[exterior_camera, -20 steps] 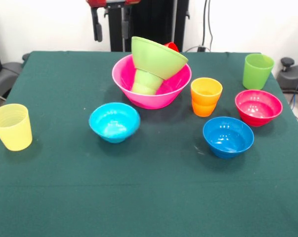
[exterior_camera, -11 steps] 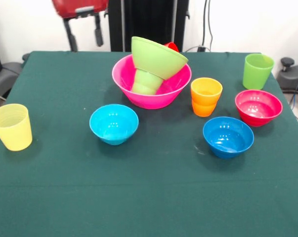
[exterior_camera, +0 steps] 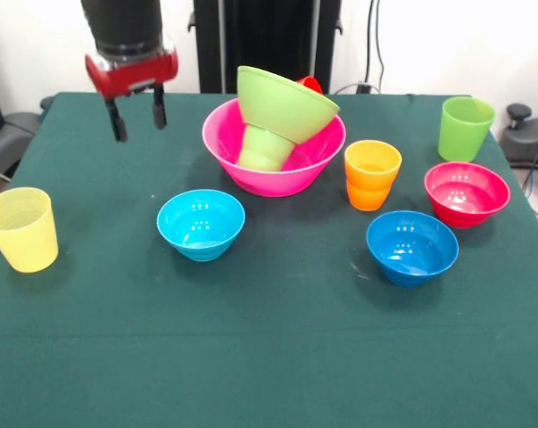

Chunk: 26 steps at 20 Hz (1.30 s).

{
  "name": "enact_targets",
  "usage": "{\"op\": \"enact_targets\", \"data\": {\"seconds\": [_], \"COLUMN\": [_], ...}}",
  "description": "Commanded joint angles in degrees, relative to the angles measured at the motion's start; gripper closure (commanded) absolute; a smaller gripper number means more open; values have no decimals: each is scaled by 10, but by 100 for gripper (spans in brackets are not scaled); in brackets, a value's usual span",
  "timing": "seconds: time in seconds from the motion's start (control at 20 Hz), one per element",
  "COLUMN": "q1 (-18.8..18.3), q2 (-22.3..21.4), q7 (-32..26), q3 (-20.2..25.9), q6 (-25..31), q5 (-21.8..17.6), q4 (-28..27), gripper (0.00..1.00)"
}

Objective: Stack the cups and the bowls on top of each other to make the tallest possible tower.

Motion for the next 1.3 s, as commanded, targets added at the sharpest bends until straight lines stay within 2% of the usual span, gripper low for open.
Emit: {"op": "enact_targets", "data": {"seconds": [0.05,0.2,0.45,0.55,0.7,0.85,0.95,1.15,1.3], "q1": [-3,-3,-24,-43,-61,-90,-100,-93,-81], "q2": [38,30,-25,-58,-80,-113,-118,-107,-93], "q7": [59,15,-97,-165,-225,-283,-316,-335,-330], "q3": [113,124,158,183,203,231,240,235,222], "q6": [83,102,94,83,62,7,-20,-25,5], "q5": [51,74,136,186,236,306,341,358,357], "q4": [-75,-61,-22,3,25,60,75,79,70], "gripper": [0,0,0,0,0,0,0,0,0]}}
